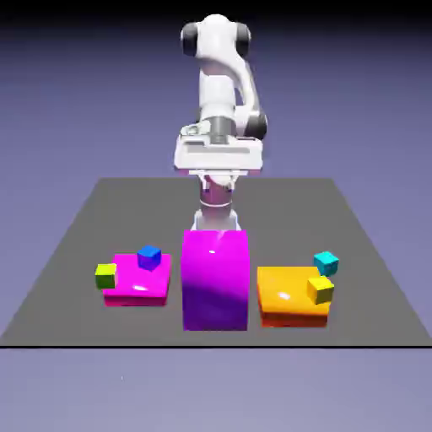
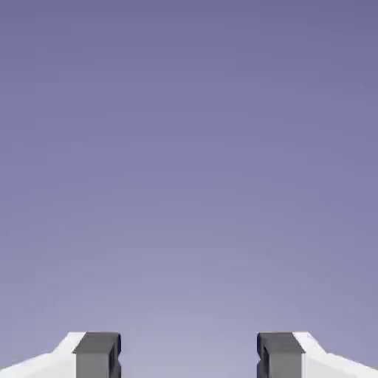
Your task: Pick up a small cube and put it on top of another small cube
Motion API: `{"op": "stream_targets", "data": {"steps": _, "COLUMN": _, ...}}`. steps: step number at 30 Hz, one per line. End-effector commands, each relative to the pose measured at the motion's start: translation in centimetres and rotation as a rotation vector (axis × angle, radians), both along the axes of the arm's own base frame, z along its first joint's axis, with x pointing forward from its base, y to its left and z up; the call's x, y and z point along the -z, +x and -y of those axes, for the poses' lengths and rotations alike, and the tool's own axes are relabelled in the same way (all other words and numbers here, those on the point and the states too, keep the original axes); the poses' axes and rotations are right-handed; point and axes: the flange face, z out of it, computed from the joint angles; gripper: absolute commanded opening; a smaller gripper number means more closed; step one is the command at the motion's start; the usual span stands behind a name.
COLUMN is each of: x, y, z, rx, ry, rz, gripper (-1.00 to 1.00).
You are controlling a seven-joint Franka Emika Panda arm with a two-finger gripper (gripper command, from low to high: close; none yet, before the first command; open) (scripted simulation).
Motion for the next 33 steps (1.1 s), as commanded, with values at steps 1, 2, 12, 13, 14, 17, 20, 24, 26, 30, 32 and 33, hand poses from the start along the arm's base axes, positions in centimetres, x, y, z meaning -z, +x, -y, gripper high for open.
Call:
{"op": "stream_targets", "data": {"steps": 1, "x": 0.6, "y": 0.2, "z": -1.0, "rx": -0.046, "ry": -0.014, "rz": -0.02, "gripper": 0.0}}
{"op": "stream_targets", "data": {"steps": 2, "x": 1.3, "y": 0.4, "z": -2.0, "rx": -0.092, "ry": -0.028, "rz": -0.04, "gripper": 0.0}}
{"op": "stream_targets", "data": {"steps": 12, "x": 8.0, "y": -0.1, "z": -12.6, "rx": -0.569, "ry": -0.192, "rz": -0.214, "gripper": 0.0}}
{"op": "stream_targets", "data": {"steps": 13, "x": 8.7, "y": -0.3, "z": -13.7, "rx": -0.617, "ry": -0.21, "rz": -0.229, "gripper": 0.0}}
{"op": "stream_targets", "data": {"steps": 14, "x": 9.4, "y": -0.7, "z": -14.7, "rx": -0.666, "ry": -0.229, "rz": -0.244, "gripper": 0.0}}
{"op": "stream_targets", "data": {"steps": 17, "x": 11.5, "y": -1.8, "z": -17.8, "rx": -0.813, "ry": -0.289, "rz": -0.286, "gripper": 0.0}}
{"op": "stream_targets", "data": {"steps": 20, "x": 13.6, "y": -3.3, "z": -20.7, "rx": -0.961, "ry": -0.352, "rz": -0.324, "gripper": 0.0}}
{"op": "stream_targets", "data": {"steps": 24, "x": 16.3, "y": -5.7, "z": -24.2, "rx": -1.158, "ry": -0.441, "rz": -0.369, "gripper": 0.0}}
{"op": "stream_targets", "data": {"steps": 26, "x": 17.7, "y": -7.0, "z": -25.8, "rx": -1.257, "ry": -0.488, "rz": -0.39, "gripper": 0.0}}
{"op": "stream_targets", "data": {"steps": 30, "x": 20.4, "y": -10.0, "z": -28.7, "rx": -1.453, "ry": -0.586, "rz": -0.426, "gripper": 0.0}}
{"op": "stream_targets", "data": {"steps": 32, "x": 21.7, "y": -11.6, "z": -30.0, "rx": -1.551, "ry": -0.638, "rz": -0.442, "gripper": 0.0}}
{"op": "stream_targets", "data": {"steps": 33, "x": 22.3, "y": -12.5, "z": -30.6, "rx": -1.6, "ry": -0.664, "rz": -0.449, "gripper": 0.0}}
